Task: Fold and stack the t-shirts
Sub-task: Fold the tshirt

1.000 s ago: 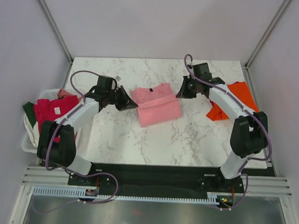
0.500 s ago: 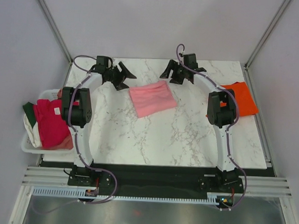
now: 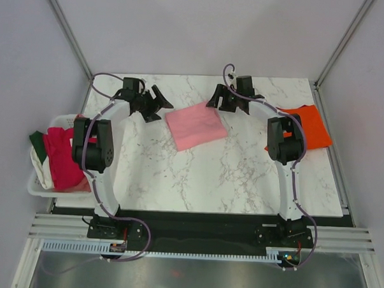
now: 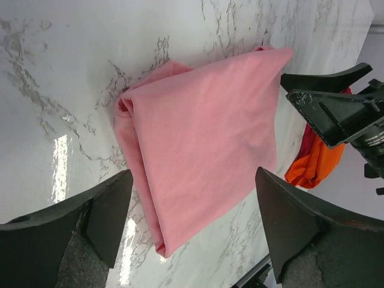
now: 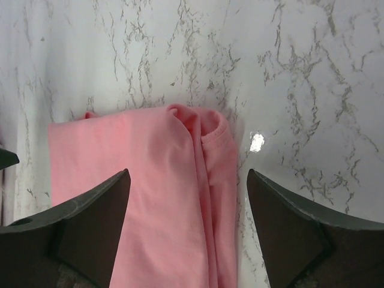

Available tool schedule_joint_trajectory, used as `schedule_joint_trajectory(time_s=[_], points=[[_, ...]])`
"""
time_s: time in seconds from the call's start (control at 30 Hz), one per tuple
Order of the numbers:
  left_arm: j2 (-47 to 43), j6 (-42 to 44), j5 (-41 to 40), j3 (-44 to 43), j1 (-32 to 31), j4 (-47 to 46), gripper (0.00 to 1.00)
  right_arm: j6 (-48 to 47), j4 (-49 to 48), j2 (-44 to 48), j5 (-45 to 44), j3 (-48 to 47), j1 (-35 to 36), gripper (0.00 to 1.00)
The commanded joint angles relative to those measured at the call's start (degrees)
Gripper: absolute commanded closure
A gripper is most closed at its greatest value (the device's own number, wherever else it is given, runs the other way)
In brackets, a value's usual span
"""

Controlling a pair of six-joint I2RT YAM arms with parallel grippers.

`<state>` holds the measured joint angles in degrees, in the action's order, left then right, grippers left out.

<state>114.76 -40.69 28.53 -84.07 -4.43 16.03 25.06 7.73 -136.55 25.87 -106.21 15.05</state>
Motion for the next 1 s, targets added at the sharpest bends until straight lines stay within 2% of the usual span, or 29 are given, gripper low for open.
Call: schedule_joint_trajectory(time_s=[0.0, 0.13, 0.43, 0.7, 0.77, 0.87, 0.9, 0.97], points=[[-3.4, 3.86, -4.36, 3.64, -1.46, -1.53, 0.11, -2.91, -0.96, 0.59, 0.77, -1.71, -0.11, 0.16], [-2.0, 3.51, -5.95, 4.62, -1.99, -1.53, 0.11, -3.0, 1.85, -2.66, 0.76, -4.44, 0.24, 0.25], [4.59, 2.28, -6.91, 1.19, -3.92, -1.53, 0.19, -3.44, 4.84, -6.27, -0.2, -7.69, 3.14, 0.32], [6.09, 2.72, -7.88, -0.04, -4.1, -0.04, 0.23, -3.79, 6.6, -6.45, -2.92, -7.61, 3.76, 0.54], [6.27, 2.89, -7.71, -0.04, -4.1, 0.05, 0.22, -3.96, 7.21, -6.27, -3.8, -7.69, 3.76, 0.56], [6.09, 3.16, -7.97, 0.4, -4.19, 0.14, 0.2, -4.14, 7.57, -6.01, -5.03, -7.69, 3.76, 0.67], [6.0, 3.24, -7.97, 0.49, -4.27, -0.03, 0.2, -4.05, 7.65, -6.01, -5.3, -7.61, 3.67, 0.77], [6.09, 3.59, -8.32, 0.49, -4.36, -0.04, 0.19, -3.7, 7.57, -5.83, -5.91, -7.43, 3.76, 0.89]])
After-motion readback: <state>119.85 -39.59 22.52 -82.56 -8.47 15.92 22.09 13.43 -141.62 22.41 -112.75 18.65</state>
